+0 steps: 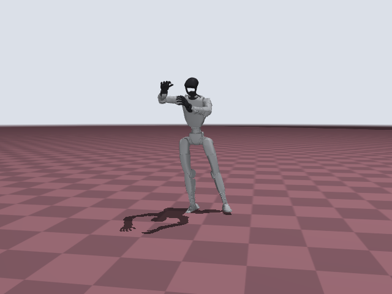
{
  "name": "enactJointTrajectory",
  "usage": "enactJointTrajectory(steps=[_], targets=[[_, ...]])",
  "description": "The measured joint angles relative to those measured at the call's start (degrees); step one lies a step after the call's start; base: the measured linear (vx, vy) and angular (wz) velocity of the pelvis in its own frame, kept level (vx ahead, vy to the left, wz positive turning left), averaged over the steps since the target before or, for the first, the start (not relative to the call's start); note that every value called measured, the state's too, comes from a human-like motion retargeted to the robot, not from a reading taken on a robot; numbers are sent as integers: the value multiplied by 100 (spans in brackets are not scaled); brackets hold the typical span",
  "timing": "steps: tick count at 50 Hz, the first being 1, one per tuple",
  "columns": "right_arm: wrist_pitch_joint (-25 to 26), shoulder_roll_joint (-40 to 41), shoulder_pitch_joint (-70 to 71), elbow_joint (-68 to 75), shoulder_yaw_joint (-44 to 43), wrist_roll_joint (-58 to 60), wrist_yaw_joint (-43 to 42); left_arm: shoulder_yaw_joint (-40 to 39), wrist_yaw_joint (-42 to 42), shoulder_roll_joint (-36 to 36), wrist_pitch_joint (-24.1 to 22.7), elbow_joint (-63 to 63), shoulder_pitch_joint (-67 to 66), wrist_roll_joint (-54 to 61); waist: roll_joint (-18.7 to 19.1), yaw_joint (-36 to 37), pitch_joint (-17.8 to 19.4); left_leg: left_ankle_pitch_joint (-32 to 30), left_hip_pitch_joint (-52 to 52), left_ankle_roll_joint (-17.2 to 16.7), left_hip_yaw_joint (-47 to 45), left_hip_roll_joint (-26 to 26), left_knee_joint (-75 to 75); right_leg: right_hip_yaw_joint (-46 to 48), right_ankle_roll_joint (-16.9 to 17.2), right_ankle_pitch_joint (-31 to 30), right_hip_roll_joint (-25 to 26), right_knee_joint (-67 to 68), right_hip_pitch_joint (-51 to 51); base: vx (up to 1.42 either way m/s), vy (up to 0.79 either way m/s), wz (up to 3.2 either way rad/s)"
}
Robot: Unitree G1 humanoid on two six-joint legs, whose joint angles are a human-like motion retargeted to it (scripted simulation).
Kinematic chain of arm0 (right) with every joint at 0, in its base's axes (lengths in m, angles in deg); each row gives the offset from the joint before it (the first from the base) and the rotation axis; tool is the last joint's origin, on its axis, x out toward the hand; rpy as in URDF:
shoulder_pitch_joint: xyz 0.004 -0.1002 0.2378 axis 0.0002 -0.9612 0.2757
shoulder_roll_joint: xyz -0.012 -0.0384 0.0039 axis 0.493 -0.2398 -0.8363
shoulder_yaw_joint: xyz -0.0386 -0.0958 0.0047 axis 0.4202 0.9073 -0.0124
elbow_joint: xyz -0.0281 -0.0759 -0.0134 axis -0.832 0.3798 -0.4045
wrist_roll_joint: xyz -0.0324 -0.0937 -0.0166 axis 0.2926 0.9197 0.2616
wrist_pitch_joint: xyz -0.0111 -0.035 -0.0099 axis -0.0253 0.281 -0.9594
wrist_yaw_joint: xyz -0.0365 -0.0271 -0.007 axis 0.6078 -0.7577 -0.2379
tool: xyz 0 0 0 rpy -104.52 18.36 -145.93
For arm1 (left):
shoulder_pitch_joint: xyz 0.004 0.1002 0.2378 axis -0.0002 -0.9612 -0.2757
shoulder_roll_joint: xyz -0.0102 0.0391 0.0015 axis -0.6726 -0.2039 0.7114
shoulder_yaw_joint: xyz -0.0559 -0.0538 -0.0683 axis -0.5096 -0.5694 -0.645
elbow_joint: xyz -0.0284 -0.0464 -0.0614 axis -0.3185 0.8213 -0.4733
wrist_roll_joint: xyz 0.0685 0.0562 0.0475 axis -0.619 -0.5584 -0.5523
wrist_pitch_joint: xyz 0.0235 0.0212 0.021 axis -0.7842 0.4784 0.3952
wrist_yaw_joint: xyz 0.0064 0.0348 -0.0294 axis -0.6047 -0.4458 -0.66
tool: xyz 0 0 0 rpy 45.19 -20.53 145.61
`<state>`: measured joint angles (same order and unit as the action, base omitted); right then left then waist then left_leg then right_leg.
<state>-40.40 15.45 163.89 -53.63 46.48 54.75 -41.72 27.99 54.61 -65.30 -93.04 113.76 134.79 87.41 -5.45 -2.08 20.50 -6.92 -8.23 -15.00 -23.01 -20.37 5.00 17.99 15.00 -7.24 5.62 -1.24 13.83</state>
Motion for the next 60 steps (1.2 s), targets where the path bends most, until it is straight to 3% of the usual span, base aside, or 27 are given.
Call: enactJointTrajectory(steps=[5, 7, 15, 20, 29, 32, 41, 45, 53, 60], targets=[[129, 14, -141, -40, -99, 356, 53, 366, 578, 749, 36, -659, -644, -9, -55, 9, -25, -14, -69, 0, 99, -71, 0, 57, 0, 37, 36, 80, 60, 0, -1, 4], [163, 63, -134, -88, -103, 473, 74, 334, 656, 738, 32, -706, -905, 34, -99, -13, -22, -22, -85, 0, 96, -78, 0, 47, 0, 20, 46, 71, 74, 0, 0, 0], [186, 202, 127, -229, 12, 650, 4, -710, -153, -342, -16, 185, -1647, 324, -201, -66, 39, -57, -62, 0, -16, -53, 0, -57, 0, -115, 65, -105, 30, 0, 0, 0], [123, 179, 133, -310, -47, 598, -74, -1145, -144, -516, 107, 775, -2076, 179, -200, -48, 112, -90, -64, 0, 9, -49, 0, -52, 0, -124, 64, -143, 2, 0, 0, 0], [72, 233, -65, -375, -364, 567, -215, 97, 604, 140, 67, -166, -3236, -425, -339, -48, 399, -167, -136, 0, 253, -121, 0, 96, 0, 18, 81, -10, 10, -1, -1, 6], [71, 243, -84, -420, -436, 620, -237, 138, 852, 353, 72, -175, -3657, -482, -453, -32, 524, -198, -162, 0, 298, -148, 0, 124, 0, 36, 104, 5, 21, -4, -3, 3], [49, 202, -81, -602, -590, 699, -379, -1510, -61, 533, 245, 1251, -4546, -256, -717, 115, 755, -251, -201, 0, 270, -216, -7, 95, 0, 17, 185, -93, 35, -2, -1, -1], [-17, 233, -174, -657, -693, 649, -472, -1831, -313, 686, 248, 1694, -4648, -293, -789, 140, 802, -271, -243, 0, 280, -218, -6, 106, 0, 18, 194, -120, 58, 0, 0, 0], [17, 268, -406, -614, -756, 665, -367, -1089, 249, 1454, 269, 1394, -4726, -121, -795, 196, 709, -256, -288, 0, 363, -218, 0, 182, 0, 101, 166, -78, 63, 0, 0, 0], [108, 258, -505, -545, -542, 637, -295, -655, 266, 895, 112, 189, -3839, 407, -550, 314, 352, -212, -226, 1, 415, -242, -5, 239, 0, 146, 177, -47, -20, 5, 0, 6]])
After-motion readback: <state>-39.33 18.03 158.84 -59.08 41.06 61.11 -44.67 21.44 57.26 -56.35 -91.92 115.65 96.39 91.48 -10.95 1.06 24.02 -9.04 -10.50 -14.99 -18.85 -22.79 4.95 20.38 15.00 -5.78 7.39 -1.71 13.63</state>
